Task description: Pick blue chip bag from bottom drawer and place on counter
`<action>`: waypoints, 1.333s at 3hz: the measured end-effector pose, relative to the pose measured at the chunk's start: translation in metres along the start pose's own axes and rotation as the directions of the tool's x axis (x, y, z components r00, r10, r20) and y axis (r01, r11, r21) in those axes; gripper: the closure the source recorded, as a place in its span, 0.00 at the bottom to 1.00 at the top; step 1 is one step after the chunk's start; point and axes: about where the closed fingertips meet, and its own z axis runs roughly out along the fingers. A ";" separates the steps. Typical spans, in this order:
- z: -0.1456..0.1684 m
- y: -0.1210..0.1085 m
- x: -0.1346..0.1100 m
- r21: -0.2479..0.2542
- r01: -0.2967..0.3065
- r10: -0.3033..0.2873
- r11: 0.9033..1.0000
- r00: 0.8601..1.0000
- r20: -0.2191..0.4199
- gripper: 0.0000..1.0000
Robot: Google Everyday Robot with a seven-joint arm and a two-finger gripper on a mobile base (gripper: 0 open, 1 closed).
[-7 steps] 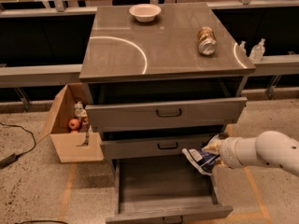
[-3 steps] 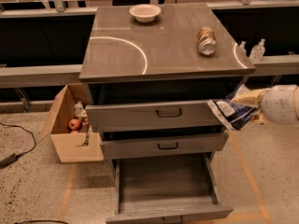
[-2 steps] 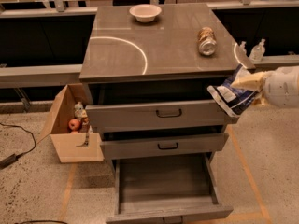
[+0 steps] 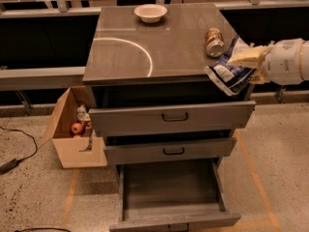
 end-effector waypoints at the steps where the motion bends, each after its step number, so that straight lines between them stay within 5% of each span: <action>1: 0.030 -0.019 0.015 0.055 0.078 -0.077 0.995 0.997 -0.012 1.00; 3: 0.092 -0.049 0.044 0.151 0.183 -0.183 0.971 0.983 -0.018 1.00; 4: 0.119 -0.064 0.049 0.186 0.224 -0.227 0.957 0.974 -0.005 0.84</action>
Offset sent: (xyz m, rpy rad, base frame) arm 0.1152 0.0517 0.0012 0.0186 -0.2307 0.0712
